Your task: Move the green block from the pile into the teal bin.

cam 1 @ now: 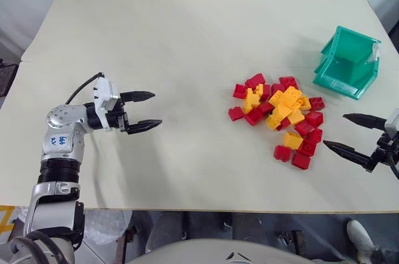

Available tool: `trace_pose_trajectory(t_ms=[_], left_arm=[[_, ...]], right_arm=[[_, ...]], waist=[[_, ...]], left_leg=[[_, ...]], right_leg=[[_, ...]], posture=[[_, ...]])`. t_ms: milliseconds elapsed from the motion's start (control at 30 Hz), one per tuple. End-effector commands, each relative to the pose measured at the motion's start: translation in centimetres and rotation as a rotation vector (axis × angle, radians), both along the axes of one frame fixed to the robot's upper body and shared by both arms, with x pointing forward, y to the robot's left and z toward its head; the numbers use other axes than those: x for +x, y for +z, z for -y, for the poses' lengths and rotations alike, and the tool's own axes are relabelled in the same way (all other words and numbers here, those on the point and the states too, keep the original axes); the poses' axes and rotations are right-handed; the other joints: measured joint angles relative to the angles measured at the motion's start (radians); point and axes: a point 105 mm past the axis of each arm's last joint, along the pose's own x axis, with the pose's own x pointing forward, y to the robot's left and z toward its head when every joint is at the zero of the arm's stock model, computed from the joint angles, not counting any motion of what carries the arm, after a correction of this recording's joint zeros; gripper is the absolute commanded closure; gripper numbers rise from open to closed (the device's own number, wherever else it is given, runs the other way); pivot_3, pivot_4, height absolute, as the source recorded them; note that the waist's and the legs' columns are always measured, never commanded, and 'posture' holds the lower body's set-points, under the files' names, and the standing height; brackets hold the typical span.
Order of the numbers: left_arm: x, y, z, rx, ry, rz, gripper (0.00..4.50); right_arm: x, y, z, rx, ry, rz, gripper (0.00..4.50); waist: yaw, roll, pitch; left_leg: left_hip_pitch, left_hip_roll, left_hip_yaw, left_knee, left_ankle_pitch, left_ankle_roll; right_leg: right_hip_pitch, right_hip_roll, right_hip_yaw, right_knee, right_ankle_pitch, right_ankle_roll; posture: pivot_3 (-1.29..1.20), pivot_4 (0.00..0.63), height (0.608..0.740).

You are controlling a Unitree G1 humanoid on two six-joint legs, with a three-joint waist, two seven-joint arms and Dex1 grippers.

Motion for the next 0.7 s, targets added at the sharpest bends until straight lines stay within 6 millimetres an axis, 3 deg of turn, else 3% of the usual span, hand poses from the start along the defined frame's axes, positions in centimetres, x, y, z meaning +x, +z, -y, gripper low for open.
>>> trace_pose_trajectory(t_ms=[33, 300, 433, 500, 600, 700], left_arm=[[-0.2, 1.4, 0.2, -0.027, -0.011, 0.077, 0.0], [0.0, 1.5, 0.4, -0.04, 0.029, 0.022, 0.0], [-0.5, 0.9, 0.8, -0.008, 0.001, 0.018, 0.0], [-0.8, 1.2, 0.9, -0.034, -0.031, 0.036, 0.0], [-0.4, 1.0, 1.2, -0.024, -0.035, 0.052, 0.0], [-0.7, 1.2, 1.7, -0.049, -0.092, 0.071, 0.0]], right_arm=[[0.0, 1.2, -0.1, -0.01, -0.019, 0.068, 0.01], [-0.3, 1.9, -1.6, 0.037, -0.046, 0.07, 0.01], [-0.1, 2.5, -3.9, 0.056, -0.055, 0.086, 0.01], [-0.4, 1.8, -5.2, 0.081, -0.064, -0.024, 0.01], [-0.9, 2.4, -9.1, 0.135, 0.045, -0.028, 0.61], [-0.5, 3.0, -11.8, 0.186, 0.098, 0.004, 1.55]], waist=[[0.0, 0.0, 0.0], [0.0, 0.0, 0.0], [0.0, 0.0, 0.0], [0.0, 0.0, 0.0], [0.0, 0.0, 0.0], [-0.001, 0.0, 0.0]], left_leg=[[0.0, 0.0, 0.0, 0.0, 0.0, 0.0], [0.0, 0.0, 0.0, 0.001, 0.0, 0.0], [0.0, 0.0, 0.0, 0.001, 0.0, 0.0], [0.001, 0.0, 0.0, 0.001, 0.0, 0.0], [0.0, 0.001, 0.0, 0.003, 0.0, 0.0], [-0.002, 0.001, -0.002, 0.007, 0.0, 0.0]], right_leg=[[0.0, 0.0, 0.0, 0.0, 0.0, 0.0], [0.0, 0.0, 0.001, 0.001, 0.0, 0.0], [0.0, 0.0, 0.001, 0.001, 0.0, 0.0], [0.0, 0.0, 0.001, 0.001, 0.0, 0.0], [0.0, 0.0, 0.001, 0.002, 0.0, 0.0], [0.0, 0.0, 0.001, 0.003, 0.001, -0.001]], posture=[[0.0, 0.15, 0.74], [0.0, 0.15, 0.74], [0.0, 0.15, 0.74], [0.0, 0.15, 0.74], [0.0, 0.15, 0.74], [0.0, 0.15, 0.74]])
